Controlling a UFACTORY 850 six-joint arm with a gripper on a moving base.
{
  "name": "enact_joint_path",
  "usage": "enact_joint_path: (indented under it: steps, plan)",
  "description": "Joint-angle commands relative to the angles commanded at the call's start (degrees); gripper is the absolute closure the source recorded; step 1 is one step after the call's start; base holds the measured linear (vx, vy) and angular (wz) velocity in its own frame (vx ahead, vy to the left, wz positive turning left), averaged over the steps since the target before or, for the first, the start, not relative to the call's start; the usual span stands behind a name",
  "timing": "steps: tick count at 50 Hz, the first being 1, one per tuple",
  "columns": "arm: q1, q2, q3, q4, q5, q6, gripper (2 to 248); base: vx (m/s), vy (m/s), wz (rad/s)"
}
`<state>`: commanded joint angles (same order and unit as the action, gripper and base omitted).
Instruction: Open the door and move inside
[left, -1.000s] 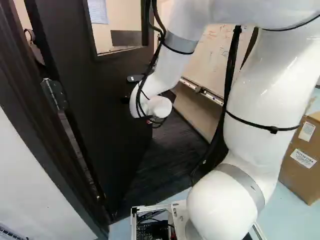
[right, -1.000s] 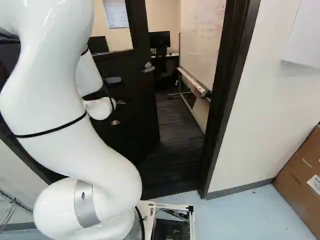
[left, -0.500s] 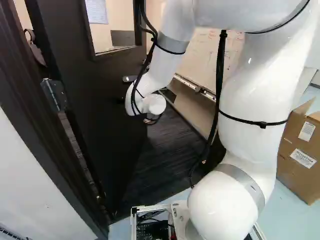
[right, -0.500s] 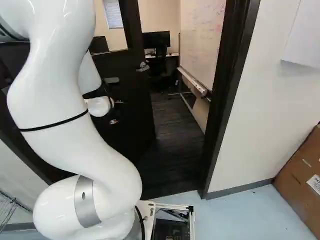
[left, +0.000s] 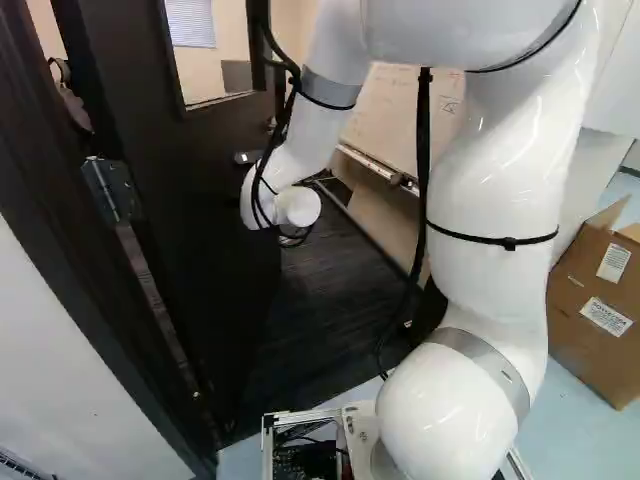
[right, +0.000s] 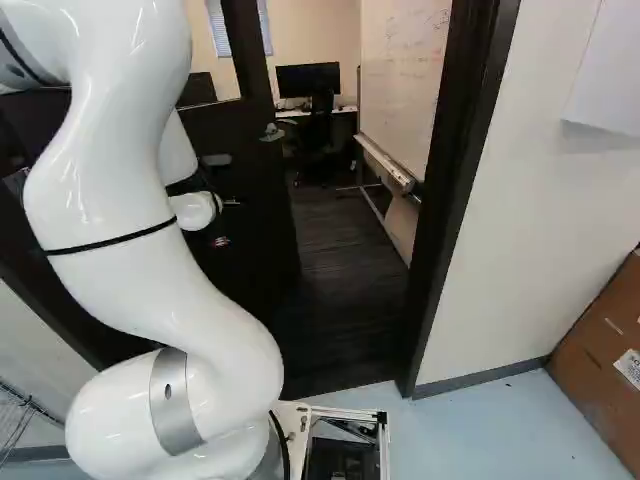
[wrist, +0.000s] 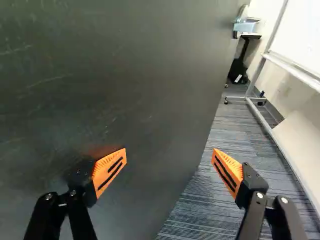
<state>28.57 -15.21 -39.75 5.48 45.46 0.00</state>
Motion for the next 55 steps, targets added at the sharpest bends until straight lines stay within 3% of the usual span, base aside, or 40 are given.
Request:
enact_joint_path:
  steps: [23, 55]
  plan:
    - [1.9, -2.5, -3.0, -0.9, 0.0, 0.0, 3, 0.0, 0.0, 0.0]
    - [4.6, -5.5, -6.7, -4.8, 0.0, 0.0, 3, 0.0, 0.0, 0.0]
